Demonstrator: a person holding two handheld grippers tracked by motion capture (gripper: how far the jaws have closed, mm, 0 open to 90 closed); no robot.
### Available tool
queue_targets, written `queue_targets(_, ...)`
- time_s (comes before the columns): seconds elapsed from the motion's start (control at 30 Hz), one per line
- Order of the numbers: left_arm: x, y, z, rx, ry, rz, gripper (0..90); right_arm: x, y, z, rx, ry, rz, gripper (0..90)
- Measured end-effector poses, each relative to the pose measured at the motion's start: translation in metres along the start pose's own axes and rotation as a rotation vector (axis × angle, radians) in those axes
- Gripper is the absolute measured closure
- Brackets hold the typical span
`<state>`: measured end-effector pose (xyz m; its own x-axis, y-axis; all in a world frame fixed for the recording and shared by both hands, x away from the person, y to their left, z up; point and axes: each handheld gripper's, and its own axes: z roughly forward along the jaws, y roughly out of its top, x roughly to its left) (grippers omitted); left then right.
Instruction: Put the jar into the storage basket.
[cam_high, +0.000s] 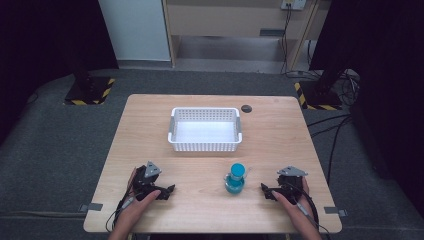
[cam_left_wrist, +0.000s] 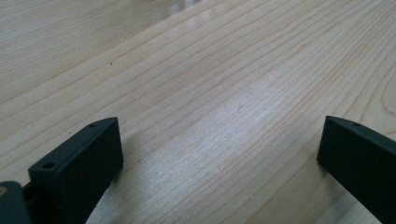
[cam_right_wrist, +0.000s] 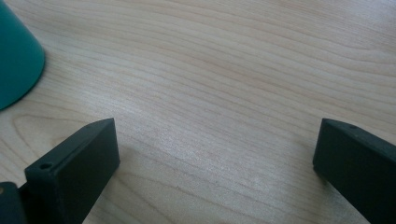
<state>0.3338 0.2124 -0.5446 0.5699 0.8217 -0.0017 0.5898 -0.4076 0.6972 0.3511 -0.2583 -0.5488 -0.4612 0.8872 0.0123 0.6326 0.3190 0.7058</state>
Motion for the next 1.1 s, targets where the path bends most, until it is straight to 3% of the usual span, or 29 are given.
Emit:
queue_targets(0.73,0.0,0.0,0.0,0.0,0.002,-0.001,0.0,0.0,0.0,-0.001,0.0,-0.002,0.004,1.3)
queue_targets(1.1,0.0,0.0,0.0,0.0,0.002,-0.002,0.0,0.008,0.001,-0.012,-0.012,0.029,-0.021,2.9)
